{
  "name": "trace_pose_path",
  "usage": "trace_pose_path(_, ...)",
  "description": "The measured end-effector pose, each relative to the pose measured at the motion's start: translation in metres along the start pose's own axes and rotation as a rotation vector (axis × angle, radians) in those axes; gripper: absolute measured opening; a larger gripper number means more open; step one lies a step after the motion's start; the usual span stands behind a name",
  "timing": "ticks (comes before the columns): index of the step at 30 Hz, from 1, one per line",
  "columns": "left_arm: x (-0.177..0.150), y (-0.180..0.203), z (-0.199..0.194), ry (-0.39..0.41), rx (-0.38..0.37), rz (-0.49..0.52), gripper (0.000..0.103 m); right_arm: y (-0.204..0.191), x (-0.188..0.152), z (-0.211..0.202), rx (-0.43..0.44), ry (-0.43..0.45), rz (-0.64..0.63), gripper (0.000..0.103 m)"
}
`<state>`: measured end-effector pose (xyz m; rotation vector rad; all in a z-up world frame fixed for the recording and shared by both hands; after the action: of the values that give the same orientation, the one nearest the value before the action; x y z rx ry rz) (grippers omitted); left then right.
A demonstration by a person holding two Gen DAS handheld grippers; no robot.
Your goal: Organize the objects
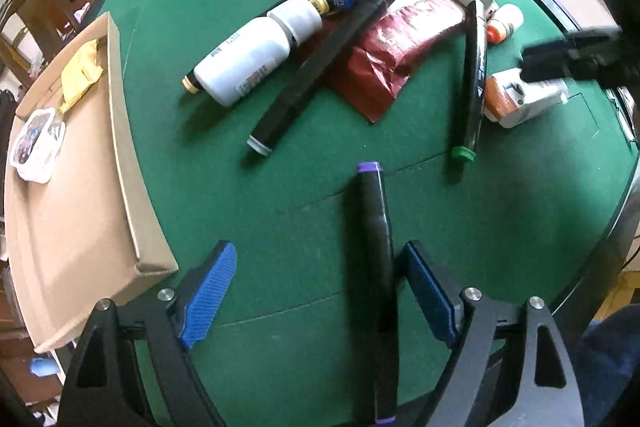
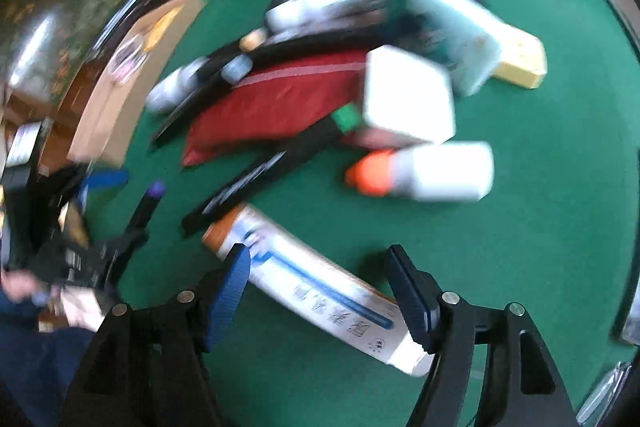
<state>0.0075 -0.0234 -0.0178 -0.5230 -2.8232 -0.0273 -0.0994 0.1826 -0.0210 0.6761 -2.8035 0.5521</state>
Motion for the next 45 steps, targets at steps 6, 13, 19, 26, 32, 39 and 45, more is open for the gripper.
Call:
trace_pose_path(6,-0.009,0.001,0.006,0.009,-0.012,-0.031,0.100,-0.042,-0.025,0.007,-0.166,-0.015,-0.180,0.055)
trace_pose_path(13,-0.014,0.012,0.008,0.026,-0.014,-0.032,0.103,-0.053,-0.029,0.009,-0.310,0.044,-0.140,0.032)
trace_pose_path(19,-0.028,0.012,0.001,0.056,-0.009,-0.052,0.103,-0.052,-0.040,0.006,-0.318,0.090,-0.049,0.032)
trace_pose_path(26,0.004,0.022,0.008,0.080,-0.003,-0.079,0.103,-0.053,-0.051,0.000,-0.317,0.140,0.029,0.037)
trace_pose_path(32,-0.006,0.016,0.002,0.103,0.003,-0.088,0.103,-0.055,-0.051,0.000,-0.249,0.147,0.077,0.058)
trace_pose_path(39,0.000,0.024,-0.007,0.172,0.004,-0.047,0.043,-0.073,-0.052,0.004,-0.317,0.134,0.039,0.032)
trace_pose_path(45,0.003,0.029,-0.010,0.175,-0.007,-0.052,0.015,-0.070,-0.057,-0.009,-0.271,0.173,0.087,0.032)
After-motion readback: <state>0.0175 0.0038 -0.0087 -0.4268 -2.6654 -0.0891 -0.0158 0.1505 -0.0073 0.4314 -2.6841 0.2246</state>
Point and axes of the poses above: each gripper's, at about its wrist camera, not at the fingertips, and z roughly the way its jaws point, y to its right, x to its top, the point moved 3 cm from there along z, roughly the way its jaws point
